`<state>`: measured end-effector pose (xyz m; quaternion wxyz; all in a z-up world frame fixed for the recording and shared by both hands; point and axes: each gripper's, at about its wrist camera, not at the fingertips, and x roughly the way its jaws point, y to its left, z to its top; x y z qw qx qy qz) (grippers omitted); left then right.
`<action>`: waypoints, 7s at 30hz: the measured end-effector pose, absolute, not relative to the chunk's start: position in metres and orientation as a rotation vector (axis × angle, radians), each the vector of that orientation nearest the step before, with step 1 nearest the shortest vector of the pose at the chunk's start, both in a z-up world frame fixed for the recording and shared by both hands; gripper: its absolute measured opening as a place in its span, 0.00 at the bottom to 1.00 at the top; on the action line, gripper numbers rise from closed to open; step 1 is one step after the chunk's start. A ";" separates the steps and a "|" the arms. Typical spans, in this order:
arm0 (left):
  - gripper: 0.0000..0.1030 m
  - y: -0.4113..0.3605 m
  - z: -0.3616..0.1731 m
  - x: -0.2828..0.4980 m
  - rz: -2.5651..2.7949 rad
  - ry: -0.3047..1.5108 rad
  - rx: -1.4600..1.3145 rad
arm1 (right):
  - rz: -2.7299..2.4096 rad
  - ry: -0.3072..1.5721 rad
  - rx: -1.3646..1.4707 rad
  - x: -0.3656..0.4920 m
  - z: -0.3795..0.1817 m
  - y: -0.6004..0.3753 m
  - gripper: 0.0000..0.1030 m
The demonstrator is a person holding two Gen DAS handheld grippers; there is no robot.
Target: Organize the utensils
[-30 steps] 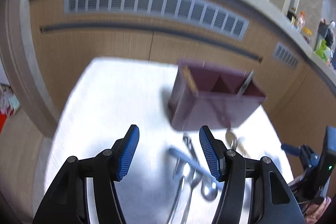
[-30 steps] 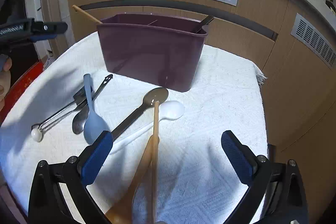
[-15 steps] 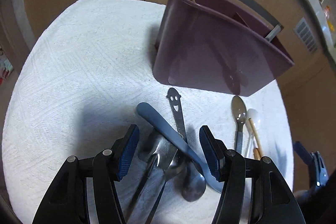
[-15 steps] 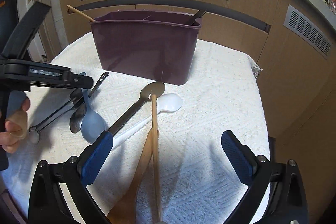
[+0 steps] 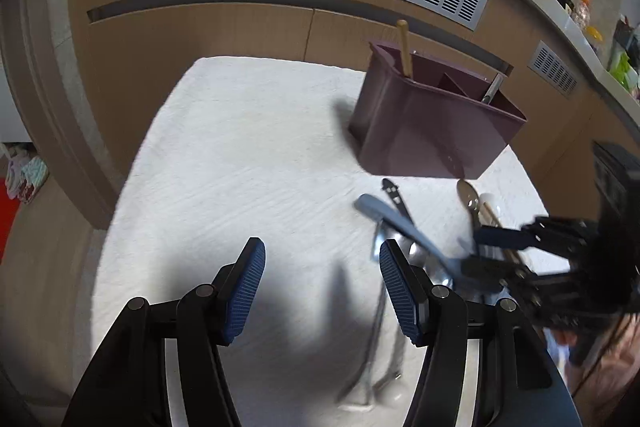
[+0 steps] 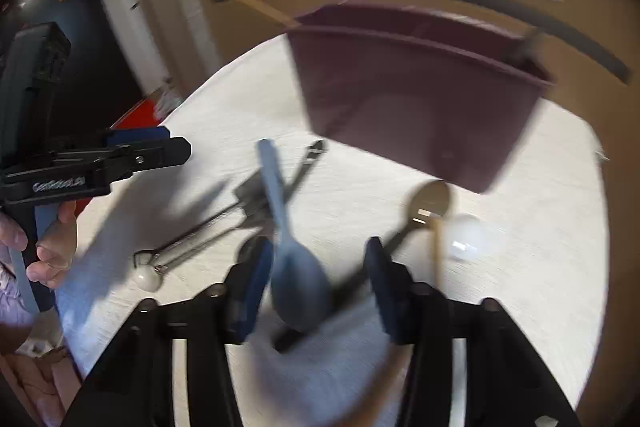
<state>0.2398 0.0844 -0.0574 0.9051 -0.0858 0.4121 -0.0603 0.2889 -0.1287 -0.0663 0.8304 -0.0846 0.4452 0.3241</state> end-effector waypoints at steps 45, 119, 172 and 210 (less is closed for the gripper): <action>0.32 0.025 -0.042 0.251 -0.269 0.807 -0.045 | 0.469 0.875 -0.002 0.262 -0.048 -0.187 0.08; 0.14 0.026 -0.074 0.284 -0.135 0.898 -0.164 | 0.373 0.704 0.034 0.239 -0.005 -0.214 0.08; 0.32 -0.003 0.166 0.283 -0.256 0.170 -0.145 | 0.370 0.308 -0.016 0.271 0.144 -0.211 0.08; 0.59 0.035 -0.050 0.269 -0.136 0.816 -0.142 | 0.257 0.832 -0.263 0.309 -0.054 -0.170 0.99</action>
